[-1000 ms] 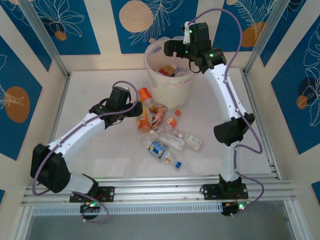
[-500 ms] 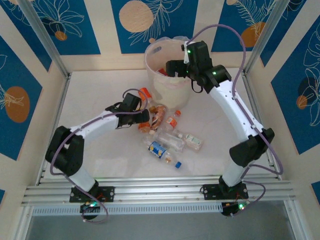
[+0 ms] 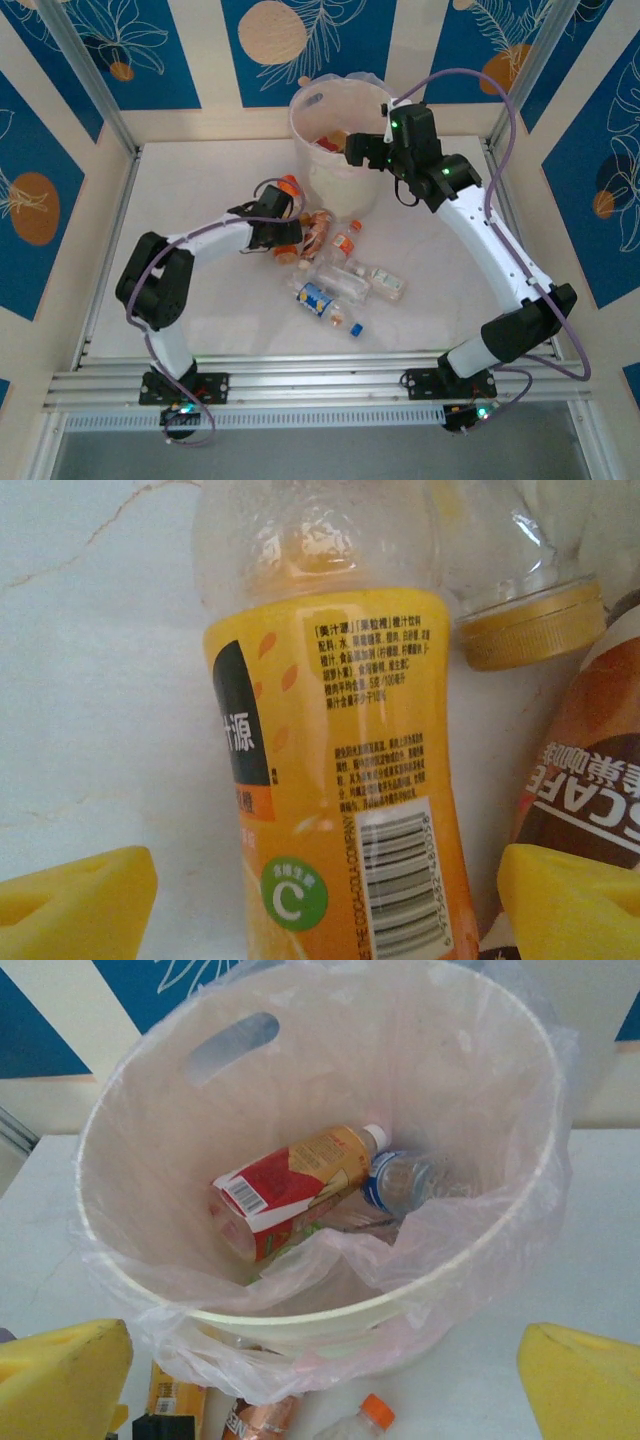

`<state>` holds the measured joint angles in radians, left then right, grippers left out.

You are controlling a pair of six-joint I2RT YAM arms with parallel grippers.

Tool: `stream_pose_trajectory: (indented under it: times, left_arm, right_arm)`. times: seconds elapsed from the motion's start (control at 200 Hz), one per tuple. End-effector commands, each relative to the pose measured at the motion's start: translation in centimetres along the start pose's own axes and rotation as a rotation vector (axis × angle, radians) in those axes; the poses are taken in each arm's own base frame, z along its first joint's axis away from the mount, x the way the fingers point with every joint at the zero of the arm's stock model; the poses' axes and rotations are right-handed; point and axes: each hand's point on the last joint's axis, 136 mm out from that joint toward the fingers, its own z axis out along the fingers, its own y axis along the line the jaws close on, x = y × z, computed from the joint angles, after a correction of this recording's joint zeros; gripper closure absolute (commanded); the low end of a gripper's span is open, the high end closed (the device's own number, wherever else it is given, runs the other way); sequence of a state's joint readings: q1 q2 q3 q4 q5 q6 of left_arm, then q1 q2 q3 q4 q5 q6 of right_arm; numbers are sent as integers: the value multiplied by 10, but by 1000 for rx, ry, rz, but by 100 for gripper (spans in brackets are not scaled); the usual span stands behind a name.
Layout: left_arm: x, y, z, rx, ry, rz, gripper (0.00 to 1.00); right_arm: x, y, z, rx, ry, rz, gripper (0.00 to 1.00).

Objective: Put the plastic bottles in the bin

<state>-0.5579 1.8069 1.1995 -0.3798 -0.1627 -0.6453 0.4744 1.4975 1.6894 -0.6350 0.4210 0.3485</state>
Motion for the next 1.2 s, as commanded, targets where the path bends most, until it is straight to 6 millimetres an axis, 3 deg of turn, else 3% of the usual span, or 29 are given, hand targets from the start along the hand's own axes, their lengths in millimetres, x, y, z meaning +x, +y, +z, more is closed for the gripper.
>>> stream_pose_trajectory:
  times: [0.0, 0.455, 0.715, 0.81, 1.195]
  left_arm:
    - [-3, 1, 5, -40, -1, 18, 11]
    - [12, 27, 26, -141, 59, -10, 15]
    - [20, 47, 27, -186, 71, -32, 29]
    - [20, 50, 24, -191, 65, -32, 39]
    - [2, 55, -23, -178, -36, -30, 42]
  right_arm:
    - [-7, 1, -9, -1, -43, 30, 1]
    - [-1, 6, -12, -3, -38, 15, 1]
    - [-1, 9, -14, -6, -46, 14, 1]
    - [-2, 11, -15, -11, -49, 11, 1]
    - [-3, 17, -23, -49, -56, 20, 1]
